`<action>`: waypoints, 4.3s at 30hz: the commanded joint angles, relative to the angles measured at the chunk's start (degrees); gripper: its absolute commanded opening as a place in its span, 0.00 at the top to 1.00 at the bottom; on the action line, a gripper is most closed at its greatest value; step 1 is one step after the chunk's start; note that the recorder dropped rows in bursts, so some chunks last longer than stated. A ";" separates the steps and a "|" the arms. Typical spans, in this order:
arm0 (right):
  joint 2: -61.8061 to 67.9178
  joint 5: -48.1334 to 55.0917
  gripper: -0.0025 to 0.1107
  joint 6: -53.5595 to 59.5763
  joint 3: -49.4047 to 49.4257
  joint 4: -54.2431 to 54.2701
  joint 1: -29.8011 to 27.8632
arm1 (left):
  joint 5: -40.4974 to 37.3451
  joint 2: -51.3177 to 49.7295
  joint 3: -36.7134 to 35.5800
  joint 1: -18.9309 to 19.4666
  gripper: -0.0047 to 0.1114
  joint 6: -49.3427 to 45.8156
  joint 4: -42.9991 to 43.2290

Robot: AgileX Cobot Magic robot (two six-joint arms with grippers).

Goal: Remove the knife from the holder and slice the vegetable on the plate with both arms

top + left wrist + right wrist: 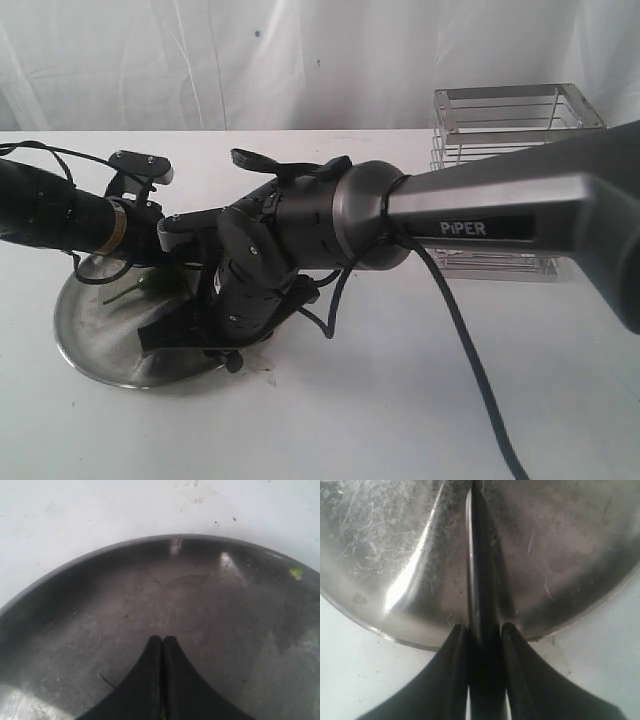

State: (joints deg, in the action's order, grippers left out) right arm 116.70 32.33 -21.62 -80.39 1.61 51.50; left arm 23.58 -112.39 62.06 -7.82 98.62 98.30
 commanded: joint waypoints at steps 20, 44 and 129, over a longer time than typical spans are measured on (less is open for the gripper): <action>2.20 -0.50 0.98 -1.45 -0.19 -1.61 -0.12 | 6.95 0.85 -0.36 5.04 0.96 0.35 -4.89; -0.05 5.17 0.98 -1.45 -0.19 -3.95 -0.12 | 8.89 -6.50 -0.36 5.04 0.96 1.82 -2.03; -14.23 -2.91 0.98 4.98 12.55 -1.61 3.83 | -56.65 25.11 -19.49 -24.15 0.96 -77.18 -60.62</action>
State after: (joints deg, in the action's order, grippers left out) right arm 103.18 29.87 -16.95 -68.09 0.00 55.29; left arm -28.98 -87.65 37.00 -32.01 33.00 52.90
